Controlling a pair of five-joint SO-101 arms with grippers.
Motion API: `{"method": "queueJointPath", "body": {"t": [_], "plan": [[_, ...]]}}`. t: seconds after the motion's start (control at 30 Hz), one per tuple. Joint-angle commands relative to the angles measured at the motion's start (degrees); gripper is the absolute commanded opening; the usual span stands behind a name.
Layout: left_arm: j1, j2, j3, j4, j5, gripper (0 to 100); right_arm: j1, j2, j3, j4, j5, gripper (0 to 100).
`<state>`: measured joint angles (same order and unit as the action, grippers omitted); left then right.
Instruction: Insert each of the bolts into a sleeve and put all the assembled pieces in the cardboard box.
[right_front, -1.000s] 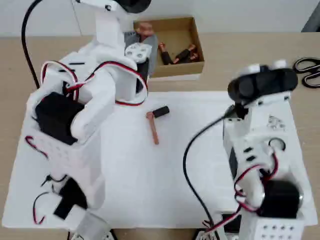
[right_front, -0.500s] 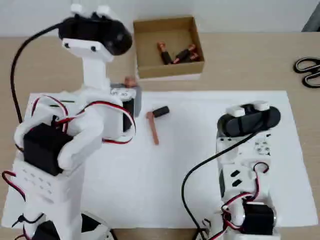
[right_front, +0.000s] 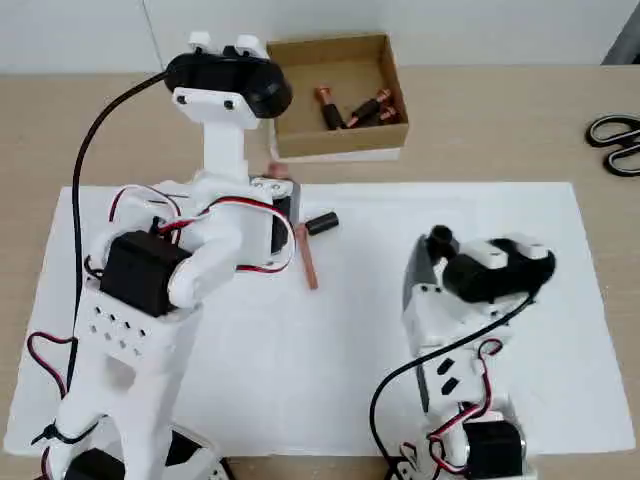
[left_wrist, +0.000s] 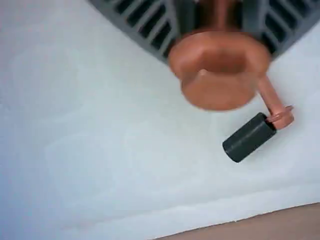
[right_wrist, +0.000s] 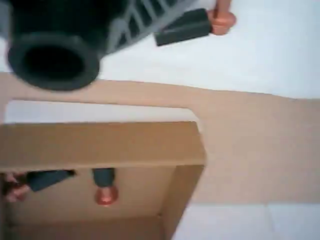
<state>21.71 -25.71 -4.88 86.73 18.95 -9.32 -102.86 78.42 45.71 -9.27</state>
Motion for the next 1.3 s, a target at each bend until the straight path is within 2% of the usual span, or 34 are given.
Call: {"method": "queueJointPath", "body": {"t": [0.0,0.4,0.73,0.8,0.87,0.97,1.17,1.27], "plan": [[-0.44,-1.93,0.57,-2.02,1.67,0,-2.33,-1.01,0.97,-4.09,0.62,0.4],[-0.44,-1.93,0.66,-2.46,6.07,0,-1.1,-1.01,1.76,1.54,0.44,0.4],[0.53,-1.76,2.24,-16.53,3.78,0,-4.18,-1.01,1.76,4.09,0.53,0.4],[3.78,-2.02,3.82,-14.77,3.16,0,-5.14,-1.01,1.76,4.09,0.53,0.4],[6.68,-3.78,2.59,-9.32,2.02,0,-5.76,-1.1,1.67,4.09,0.53,0.4],[7.65,-9.76,0.48,-2.64,1.93,0,-6.46,-1.1,1.76,3.65,0.53,0.4],[2.73,-21.45,14.81,-2.02,3.25,0,-14.11,-1.1,2.02,4.0,0.53,0.4],[2.37,-28.66,26.07,-6.77,2.55,0,-17.1,-1.1,2.02,4.0,0.53,0.4]]}}
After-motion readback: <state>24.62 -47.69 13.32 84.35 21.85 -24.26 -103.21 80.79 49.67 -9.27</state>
